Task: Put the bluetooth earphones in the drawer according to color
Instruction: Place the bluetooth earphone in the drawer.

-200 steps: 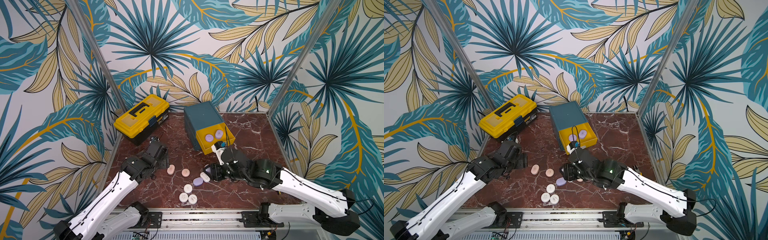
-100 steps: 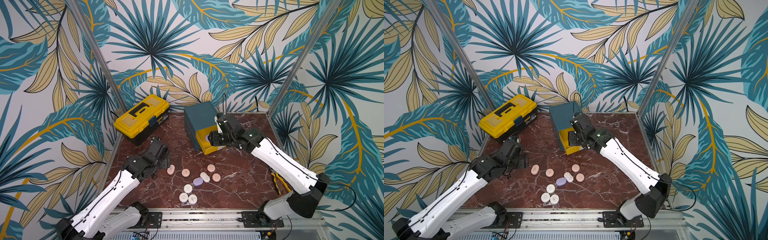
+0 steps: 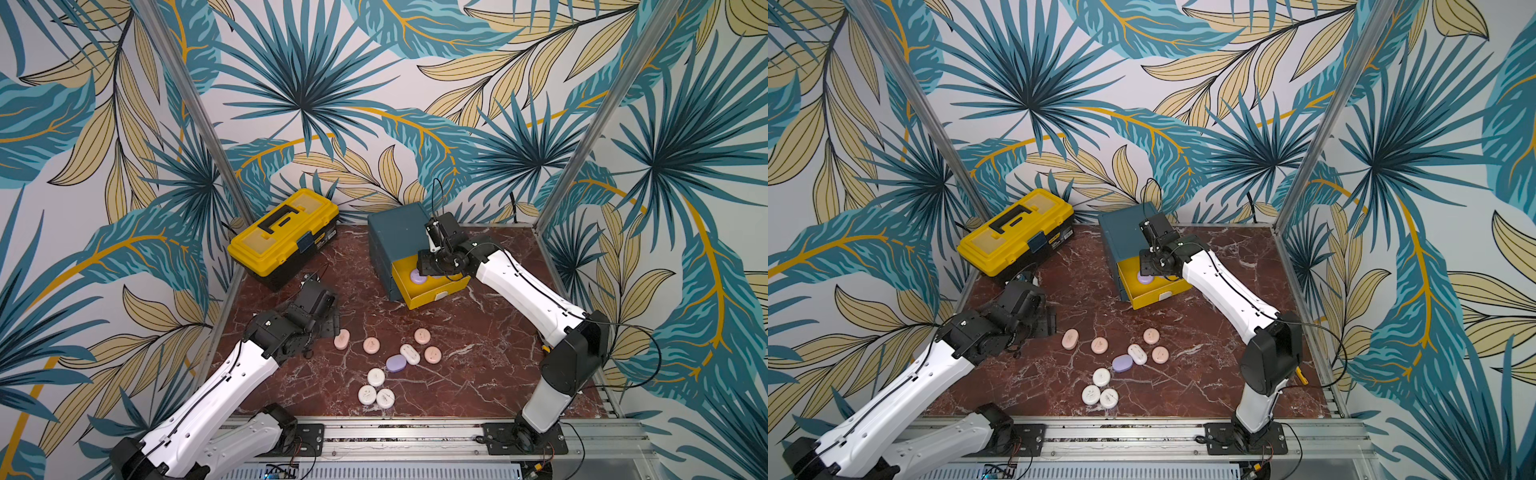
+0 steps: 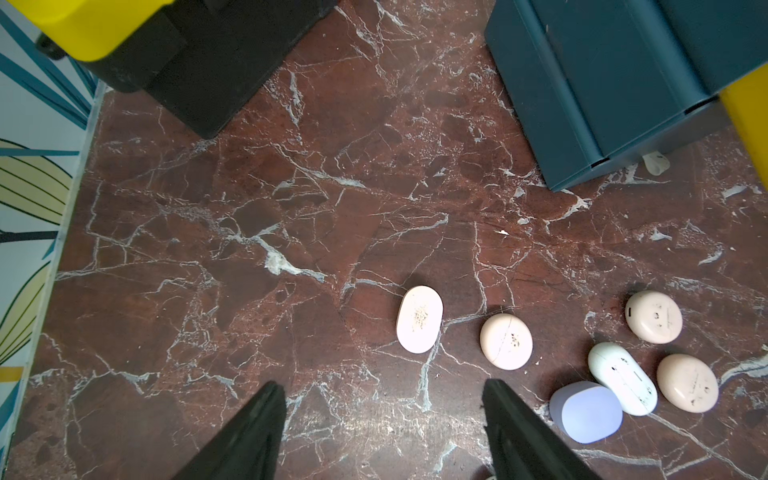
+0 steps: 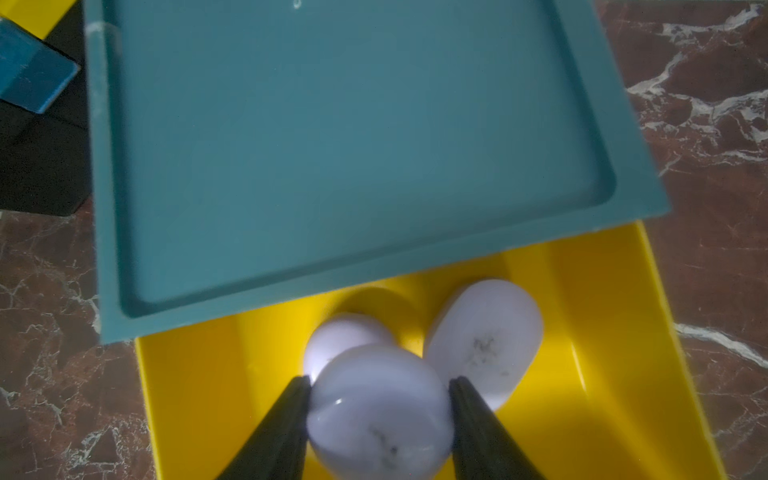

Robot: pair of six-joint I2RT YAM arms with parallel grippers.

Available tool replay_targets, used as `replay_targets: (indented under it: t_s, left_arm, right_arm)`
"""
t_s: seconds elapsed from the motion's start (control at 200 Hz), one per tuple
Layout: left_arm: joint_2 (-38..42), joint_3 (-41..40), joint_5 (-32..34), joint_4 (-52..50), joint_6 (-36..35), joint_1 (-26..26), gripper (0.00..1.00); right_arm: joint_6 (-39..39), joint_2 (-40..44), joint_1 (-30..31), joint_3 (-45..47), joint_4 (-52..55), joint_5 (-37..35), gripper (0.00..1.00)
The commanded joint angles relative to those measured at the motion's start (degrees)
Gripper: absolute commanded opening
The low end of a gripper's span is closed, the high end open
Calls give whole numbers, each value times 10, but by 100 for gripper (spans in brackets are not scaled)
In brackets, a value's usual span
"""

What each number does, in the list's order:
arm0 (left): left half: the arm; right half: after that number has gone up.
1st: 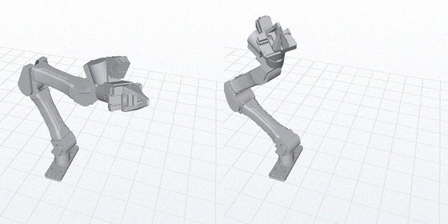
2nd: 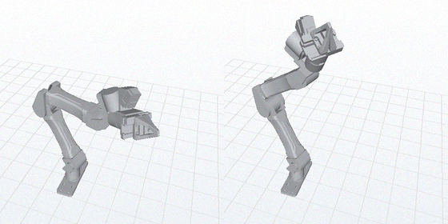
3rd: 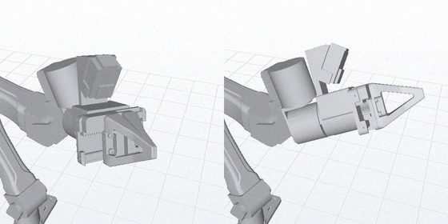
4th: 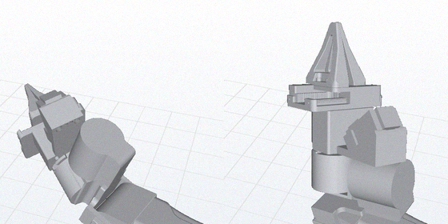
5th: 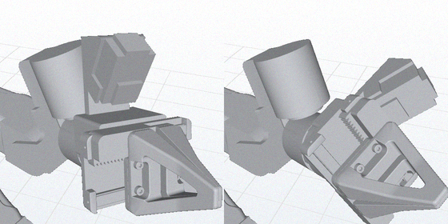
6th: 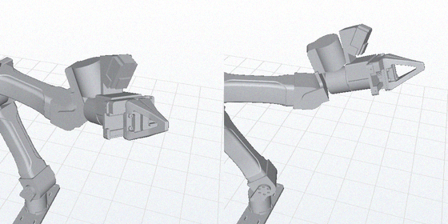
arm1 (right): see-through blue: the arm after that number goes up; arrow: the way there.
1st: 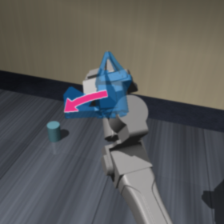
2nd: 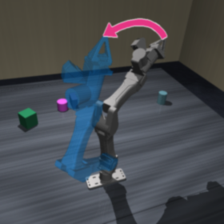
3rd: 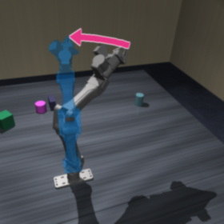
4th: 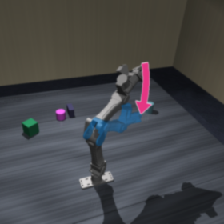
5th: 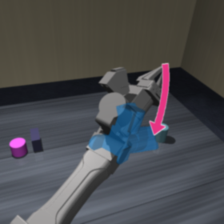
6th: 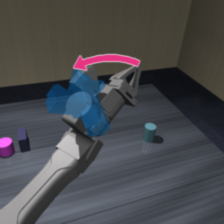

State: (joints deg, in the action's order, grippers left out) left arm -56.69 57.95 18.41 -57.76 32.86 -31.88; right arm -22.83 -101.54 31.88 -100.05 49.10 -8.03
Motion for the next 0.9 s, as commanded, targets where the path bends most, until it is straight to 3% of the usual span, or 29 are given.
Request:
replay_targets:
  t_s: [0.0, 0.651, 0.892]
  left_arm:
    - [9, 0, 9, -3, 1, 4, 79]
    - [10, -6, 9, 0, -2, 7, 79]
    - [13, -10, 10, 0, -4, 8, 80]
  right_arm:
    - [11, -20, -5, -21, 6, 8, 47]
    - [16, -101, -17, -96, 6, -4, 48]
    - [17, -97, -18, -95, 8, -5, 61]
